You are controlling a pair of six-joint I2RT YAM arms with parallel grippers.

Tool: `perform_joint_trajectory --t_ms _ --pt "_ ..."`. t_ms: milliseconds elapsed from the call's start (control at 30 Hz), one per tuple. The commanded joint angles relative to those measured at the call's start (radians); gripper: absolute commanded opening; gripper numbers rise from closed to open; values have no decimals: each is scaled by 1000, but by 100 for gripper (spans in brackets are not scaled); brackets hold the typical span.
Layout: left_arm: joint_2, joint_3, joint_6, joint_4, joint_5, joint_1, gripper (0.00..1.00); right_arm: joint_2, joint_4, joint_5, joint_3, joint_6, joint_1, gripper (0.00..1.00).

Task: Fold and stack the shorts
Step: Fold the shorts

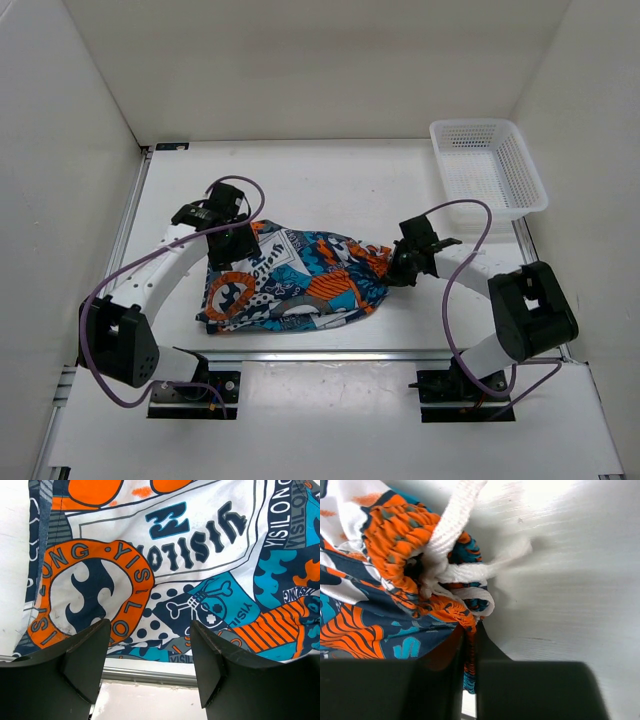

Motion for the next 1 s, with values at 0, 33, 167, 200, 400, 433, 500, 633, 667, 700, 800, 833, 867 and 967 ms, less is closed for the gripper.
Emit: perform_joint_trajectory --t_ms 0,33,167,200,400,433,500,633,667,700,800,833,867,967 --pt "-9 24 10 3 16 9 75 -14 -33 83 -19 -2 -16 0" --pt "-9 24 10 3 16 9 75 -25 -59 94 -9 -2 -16 0" --pt "-9 24 10 3 27 9 75 -126 -192 186 29 -71 -67 0" --pt "-9 33 10 3 39 9 75 -146 -226 215 59 -90 -80 0" --pt "63 33 -2 91 88 -2 45 -255 -432 420 197 -257 -120 0" --pt "86 44 -11 105 88 -2 27 -255 -450 444 248 -269 -120 0" --pt "179 79 -11 116 88 -2 10 -243 -493 476 288 -289 -120 0" --pt "344 162 0 158 35 7 10 -223 -493 476 324 -329 -120 0" --pt "373 179 0 170 35 7 10 -211 -505 488 333 -329 -120 0" --pt "398 211 0 184 35 7 10 -210 -506 488 345 -329 -120 0" --pt "493 246 0 220 67 7 10 -192 -515 488 365 -338 -120 0" --pt "535 265 0 221 77 7 10 -192 -515 488 365 -338 -120 0" --pt "554 265 0 233 88 7 10 -183 -515 488 376 -338 -120 0" --pt "593 277 -11 245 110 -2 10 -174 -524 497 397 -348 -120 0"
